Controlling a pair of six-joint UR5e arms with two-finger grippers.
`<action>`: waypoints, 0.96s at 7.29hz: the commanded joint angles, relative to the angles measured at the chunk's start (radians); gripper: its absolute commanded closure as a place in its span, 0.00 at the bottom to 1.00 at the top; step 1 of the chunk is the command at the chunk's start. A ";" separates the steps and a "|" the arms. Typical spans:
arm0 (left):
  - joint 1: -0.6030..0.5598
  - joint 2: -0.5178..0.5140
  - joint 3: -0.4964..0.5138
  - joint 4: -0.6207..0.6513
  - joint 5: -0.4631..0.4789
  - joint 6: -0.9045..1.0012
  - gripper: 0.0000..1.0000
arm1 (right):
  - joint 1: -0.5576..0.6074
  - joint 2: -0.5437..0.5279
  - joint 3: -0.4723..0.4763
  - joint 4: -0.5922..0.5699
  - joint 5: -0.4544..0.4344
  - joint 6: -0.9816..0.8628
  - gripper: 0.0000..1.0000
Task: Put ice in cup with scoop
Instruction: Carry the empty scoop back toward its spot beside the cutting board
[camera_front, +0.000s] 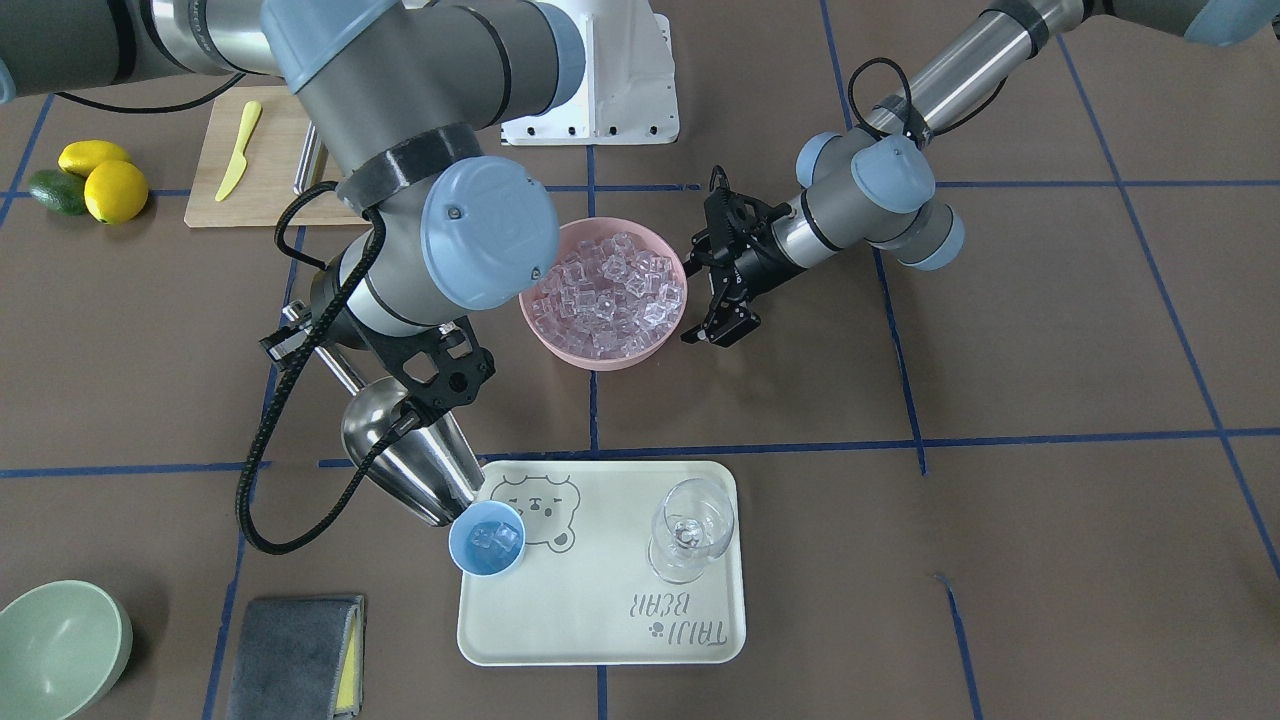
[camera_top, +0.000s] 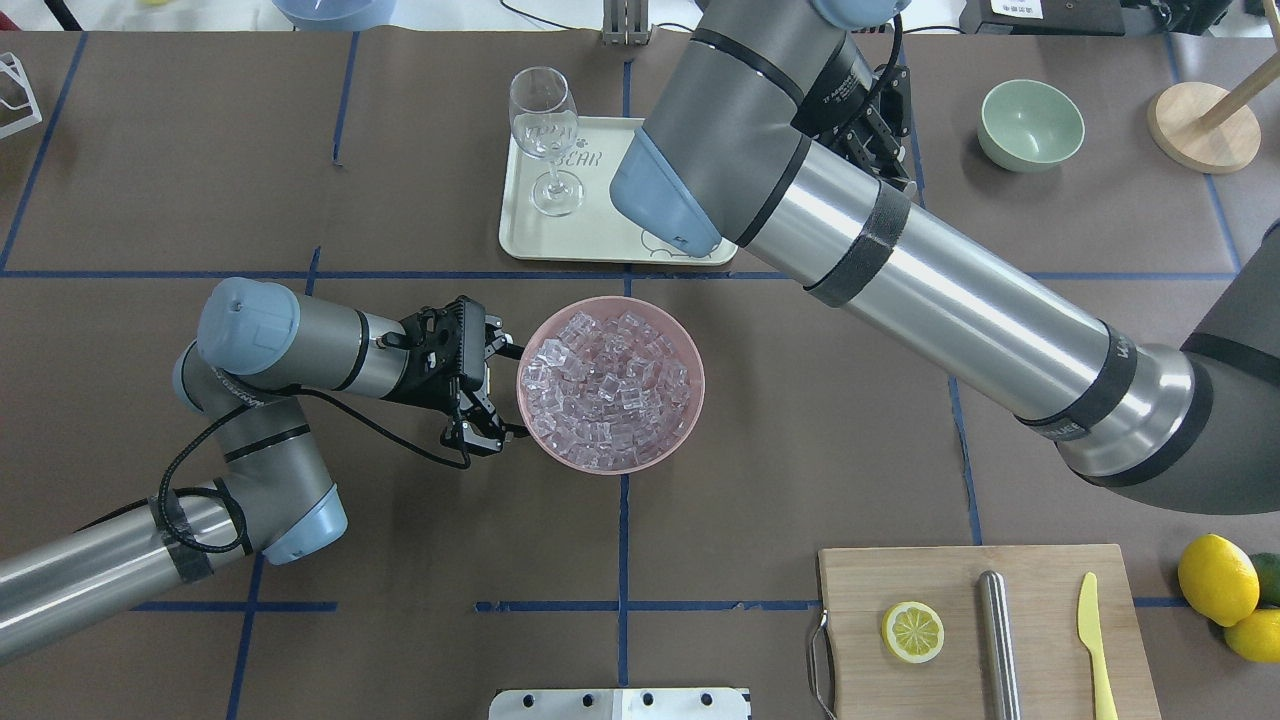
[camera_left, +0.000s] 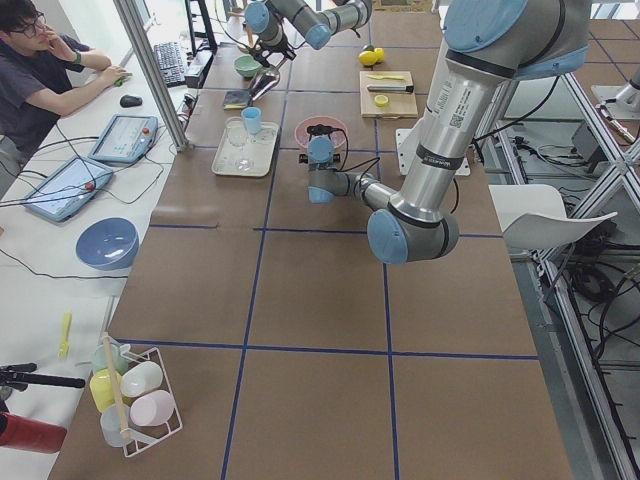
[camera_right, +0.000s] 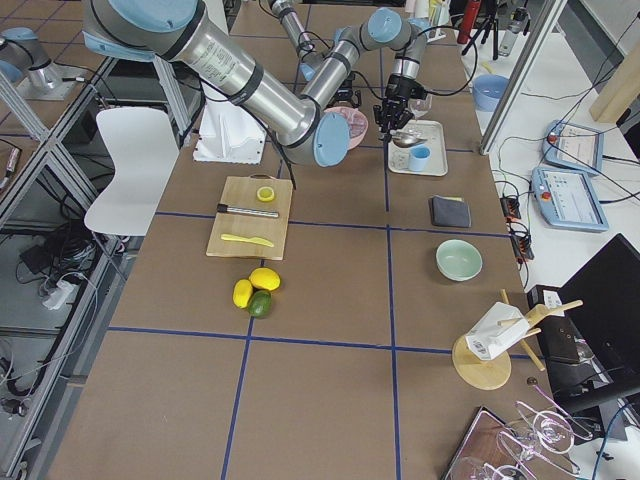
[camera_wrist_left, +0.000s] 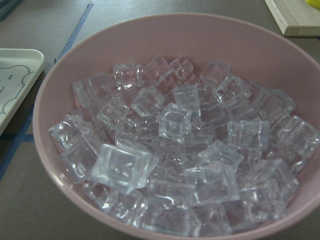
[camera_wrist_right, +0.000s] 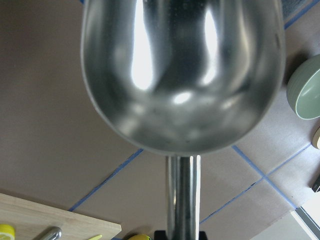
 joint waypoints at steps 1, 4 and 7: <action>0.000 0.000 0.000 0.000 0.000 0.000 0.00 | 0.002 -0.002 0.009 0.002 0.010 0.006 1.00; 0.000 0.000 0.000 0.000 0.000 0.000 0.00 | 0.027 -0.063 0.114 0.008 0.027 0.040 1.00; -0.002 0.000 -0.002 0.000 0.000 0.000 0.00 | 0.042 -0.368 0.442 0.196 0.200 0.395 1.00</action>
